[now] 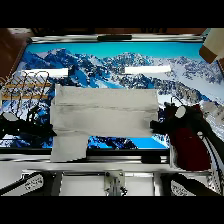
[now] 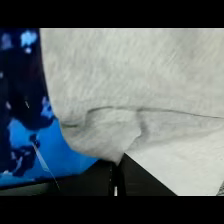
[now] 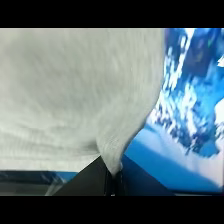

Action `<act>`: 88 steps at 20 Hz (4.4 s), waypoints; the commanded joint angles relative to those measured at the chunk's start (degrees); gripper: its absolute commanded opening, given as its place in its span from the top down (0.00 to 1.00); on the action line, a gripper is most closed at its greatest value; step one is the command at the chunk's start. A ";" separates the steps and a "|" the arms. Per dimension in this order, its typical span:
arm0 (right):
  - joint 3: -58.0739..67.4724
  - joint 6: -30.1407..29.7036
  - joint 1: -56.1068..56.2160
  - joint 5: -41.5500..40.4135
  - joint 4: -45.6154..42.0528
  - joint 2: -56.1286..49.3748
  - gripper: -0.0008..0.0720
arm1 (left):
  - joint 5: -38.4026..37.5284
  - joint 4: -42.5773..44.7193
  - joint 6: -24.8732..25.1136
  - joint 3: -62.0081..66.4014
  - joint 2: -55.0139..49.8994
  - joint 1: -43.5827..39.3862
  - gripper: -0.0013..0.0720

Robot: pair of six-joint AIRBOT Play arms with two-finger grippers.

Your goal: Fold the shirts.

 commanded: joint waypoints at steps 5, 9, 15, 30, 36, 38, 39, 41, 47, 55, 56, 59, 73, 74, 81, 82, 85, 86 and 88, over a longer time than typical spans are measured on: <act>15.63 1.16 0.59 -3.39 -10.29 -0.72 0.89 | -3.08 -3.21 3.43 21.33 -1.18 -0.66 0.93; 24.83 1.81 0.66 -6.73 -10.19 -10.29 0.89 | -1.07 -4.94 2.84 34.01 -10.14 -4.59 0.93; 36.76 2.03 0.63 -9.44 -10.67 -23.43 0.89 | -1.16 -4.92 -5.11 55.95 -30.14 -9.16 0.93; 38.51 -7.87 -10.60 -2.93 8.09 -27.43 0.07 | -14.43 -4.96 -10.93 68.35 -39.06 -8.17 0.07; 38.51 -11.96 -9.75 -3.54 15.39 -32.87 0.07 | -14.40 -5.53 -10.73 68.65 -37.33 -9.88 0.07; 38.51 -11.98 -8.61 -3.74 16.26 -33.94 0.07 | -14.23 -8.13 -9.81 68.65 -36.89 -10.62 0.07; 38.51 -11.96 -7.87 -3.74 16.44 -34.45 0.08 | -13.97 -9.49 -9.81 68.65 -36.74 -10.99 0.07; 38.51 -10.67 -6.34 -3.69 16.55 -35.10 0.09 | -13.31 -12.28 -9.81 68.65 -36.65 -11.82 0.07; 42.10 -10.84 -4.79 -0.57 16.76 -28.63 0.89 | -10.71 -16.13 -10.29 68.63 -36.87 -16.33 0.11; 42.69 -4.20 -4.76 14.01 18.80 -6.05 0.89 | -8.76 -16.13 -15.04 68.61 -40.63 -32.20 0.93; 42.69 -3.43 -4.76 16.63 18.71 -3.89 0.89 | -8.33 -16.22 -15.08 68.61 -40.50 -34.21 0.93; 42.69 -0.39 -4.76 20.17 16.70 1.07 0.89 | -9.29 -16.55 -15.47 68.61 -40.11 -38.27 0.93; 42.69 1.95 -4.76 23.37 18.29 6.08 0.89 | 6.78 -26.84 -20.96 68.52 -47.36 -58.82 0.93; 42.69 1.90 -4.76 23.37 18.91 6.08 0.89 | 9.05 -27.61 -21.70 68.52 -48.04 -59.49 0.93; 42.69 1.40 -4.09 17.14 19.30 5.57 0.89 | 0.24 -30.56 -14.25 68.54 -45.64 -51.21 0.93; 42.69 1.36 -2.60 14.82 19.15 5.05 0.89 | -2.29 -30.34 -13.86 68.54 -44.17 -48.61 0.94; 42.69 0.83 5.44 8.48 18.80 0.81 0.89 | -7.45 -28.59 -13.20 68.54 -37.55 -39.04 0.93; 42.69 0.39 8.35 5.70 18.82 -1.09 0.89 | -8.48 -27.65 -13.20 68.54 -35.08 -35.71 0.93; 42.69 0.37 14.32 -0.92 18.91 -5.42 0.89 | -10.91 -24.98 -13.29 68.54 -29.70 -28.17 0.93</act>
